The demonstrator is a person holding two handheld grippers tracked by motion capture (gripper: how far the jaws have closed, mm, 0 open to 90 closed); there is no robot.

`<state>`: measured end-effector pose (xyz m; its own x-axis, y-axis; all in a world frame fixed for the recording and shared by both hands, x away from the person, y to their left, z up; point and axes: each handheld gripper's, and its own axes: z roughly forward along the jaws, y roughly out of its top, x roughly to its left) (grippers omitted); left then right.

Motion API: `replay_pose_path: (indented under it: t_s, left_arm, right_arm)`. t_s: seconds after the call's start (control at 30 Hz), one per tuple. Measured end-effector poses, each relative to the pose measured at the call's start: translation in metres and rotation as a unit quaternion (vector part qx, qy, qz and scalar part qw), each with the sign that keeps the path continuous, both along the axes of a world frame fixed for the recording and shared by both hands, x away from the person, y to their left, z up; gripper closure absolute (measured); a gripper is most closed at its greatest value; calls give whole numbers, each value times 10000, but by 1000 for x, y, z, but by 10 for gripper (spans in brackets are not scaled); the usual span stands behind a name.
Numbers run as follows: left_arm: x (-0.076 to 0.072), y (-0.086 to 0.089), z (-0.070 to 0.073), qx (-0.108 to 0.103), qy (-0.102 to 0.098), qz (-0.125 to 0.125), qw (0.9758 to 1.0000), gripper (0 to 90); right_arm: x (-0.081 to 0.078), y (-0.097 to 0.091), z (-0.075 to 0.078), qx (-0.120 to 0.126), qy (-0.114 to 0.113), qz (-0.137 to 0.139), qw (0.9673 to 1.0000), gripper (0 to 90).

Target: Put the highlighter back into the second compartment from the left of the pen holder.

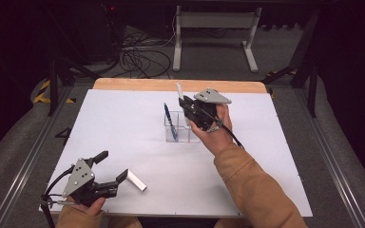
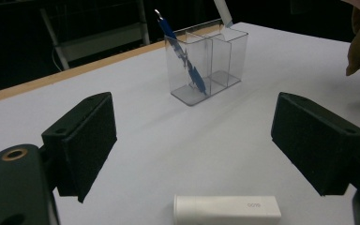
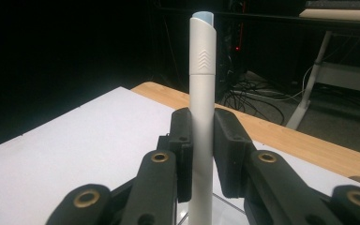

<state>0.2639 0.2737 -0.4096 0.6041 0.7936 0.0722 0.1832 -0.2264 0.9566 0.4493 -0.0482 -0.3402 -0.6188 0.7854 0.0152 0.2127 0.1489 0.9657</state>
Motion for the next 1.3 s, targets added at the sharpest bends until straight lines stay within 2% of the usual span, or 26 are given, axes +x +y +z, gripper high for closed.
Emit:
replay_pose_path:
  t_s: [0.4, 0.57, 0.67, 0.83, 1.3]
  left_arm:
    - [-3, 4, -1, 1, 8, 20, 10000, 152]
    - [-3, 5, -2, -5, 24, 27, 10000, 152]
    - [-4, 6, -2, -2, 25, 30, 10000, 151]
    - [-4, 7, -1, -17, 14, 53, 10000, 151]
    - [-4, 7, -1, -38, 6, 61, 10000, 151]
  right_arm:
    - [13, 4, -12, -142, 122, -107, 9998, 788]
    - [12, 2, -11, -262, 64, -59, 9996, 678]
    - [10, 0, -8, -249, 18, -1, 9997, 621]
    - [5, -3, -4, -280, 75, 130, 9995, 550]
    - [-20, -5, 9, -203, 276, 430, 9985, 535]
